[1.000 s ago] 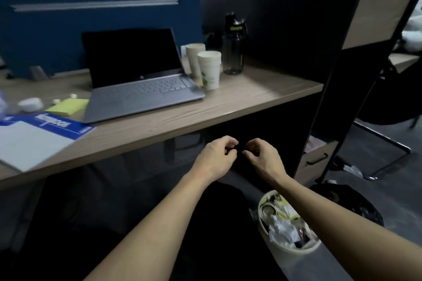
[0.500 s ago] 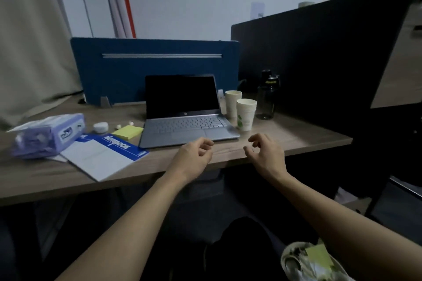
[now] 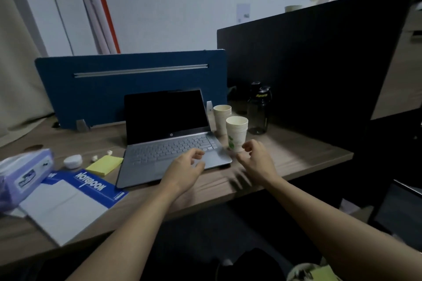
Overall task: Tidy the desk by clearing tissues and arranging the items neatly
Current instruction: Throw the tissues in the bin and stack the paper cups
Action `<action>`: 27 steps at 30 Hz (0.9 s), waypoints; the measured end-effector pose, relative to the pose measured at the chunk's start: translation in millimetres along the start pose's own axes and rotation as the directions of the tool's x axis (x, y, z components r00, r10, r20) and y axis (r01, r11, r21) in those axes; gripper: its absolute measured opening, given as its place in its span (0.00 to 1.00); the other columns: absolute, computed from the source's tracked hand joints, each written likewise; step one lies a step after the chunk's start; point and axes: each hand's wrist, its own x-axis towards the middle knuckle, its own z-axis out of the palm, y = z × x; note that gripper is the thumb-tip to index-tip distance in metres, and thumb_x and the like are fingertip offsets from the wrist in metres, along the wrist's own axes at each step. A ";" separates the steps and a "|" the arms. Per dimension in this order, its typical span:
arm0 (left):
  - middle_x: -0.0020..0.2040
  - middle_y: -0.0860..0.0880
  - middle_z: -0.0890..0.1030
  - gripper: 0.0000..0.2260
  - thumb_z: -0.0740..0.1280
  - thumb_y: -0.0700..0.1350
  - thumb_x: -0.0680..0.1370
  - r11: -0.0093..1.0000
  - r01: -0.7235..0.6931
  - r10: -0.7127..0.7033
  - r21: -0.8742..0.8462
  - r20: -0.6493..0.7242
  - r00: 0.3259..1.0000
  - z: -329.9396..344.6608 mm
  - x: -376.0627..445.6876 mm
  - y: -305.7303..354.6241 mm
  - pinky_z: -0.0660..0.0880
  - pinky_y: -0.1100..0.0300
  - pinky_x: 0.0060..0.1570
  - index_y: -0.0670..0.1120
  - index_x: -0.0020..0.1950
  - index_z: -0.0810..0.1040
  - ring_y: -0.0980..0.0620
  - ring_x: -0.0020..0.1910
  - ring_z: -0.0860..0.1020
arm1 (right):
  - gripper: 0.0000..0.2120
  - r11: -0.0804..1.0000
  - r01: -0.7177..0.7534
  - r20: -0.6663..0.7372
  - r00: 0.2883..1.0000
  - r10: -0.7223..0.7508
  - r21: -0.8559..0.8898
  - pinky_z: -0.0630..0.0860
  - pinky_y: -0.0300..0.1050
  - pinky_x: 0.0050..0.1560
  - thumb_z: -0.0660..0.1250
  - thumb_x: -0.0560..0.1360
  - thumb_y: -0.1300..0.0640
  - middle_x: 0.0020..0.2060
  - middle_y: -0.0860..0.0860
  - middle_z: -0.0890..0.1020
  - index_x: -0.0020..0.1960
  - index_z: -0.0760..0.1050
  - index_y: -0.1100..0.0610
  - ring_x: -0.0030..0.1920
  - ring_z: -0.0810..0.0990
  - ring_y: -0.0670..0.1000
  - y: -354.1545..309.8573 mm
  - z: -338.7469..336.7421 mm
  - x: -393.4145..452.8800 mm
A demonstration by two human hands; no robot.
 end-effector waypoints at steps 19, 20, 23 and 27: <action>0.49 0.61 0.84 0.22 0.60 0.34 0.79 0.744 0.287 -0.151 -0.604 0.266 0.952 60.5 150.1 40.0 0.74 0.59 0.40 0.49 0.72 0.69 0.55 0.43 0.77 | 0.27 0.941 -0.069 0.171 0.985 0.011 0.332 0.78 0.46 0.56 0.76 0.70 0.55 0.56 0.49 0.81 0.66 0.70 0.52 0.54 0.80 0.47 22.7 -6.4 121.3; 0.51 0.59 0.82 0.23 0.60 0.33 0.79 0.724 0.279 -0.147 -0.631 0.255 0.956 57.0 154.5 43.3 0.75 0.60 0.42 0.49 0.72 0.69 0.55 0.46 0.78 | 0.27 0.935 -0.061 0.159 0.987 0.005 0.350 0.78 0.51 0.58 0.76 0.70 0.54 0.55 0.49 0.81 0.66 0.70 0.51 0.54 0.81 0.47 20.4 -8.1 125.7; 0.57 0.54 0.79 0.22 0.59 0.32 0.78 0.739 0.181 -0.094 -0.648 0.167 0.981 36.7 170.9 57.8 0.78 0.52 0.58 0.51 0.68 0.72 0.51 0.58 0.78 | 0.31 0.935 -0.015 0.119 0.992 -0.029 0.354 0.79 0.52 0.57 0.76 0.69 0.50 0.57 0.49 0.80 0.68 0.68 0.49 0.56 0.79 0.46 7.9 -17.2 148.6; 0.55 0.56 0.79 0.17 0.60 0.36 0.79 0.759 0.085 -0.028 -0.645 0.097 0.995 4.5 196.4 74.4 0.77 0.51 0.58 0.57 0.56 0.76 0.50 0.58 0.78 | 0.32 0.938 0.063 0.060 0.994 -0.088 0.341 0.79 0.46 0.55 0.76 0.68 0.48 0.56 0.48 0.80 0.69 0.68 0.50 0.55 0.80 0.46 -17.2 -27.3 186.4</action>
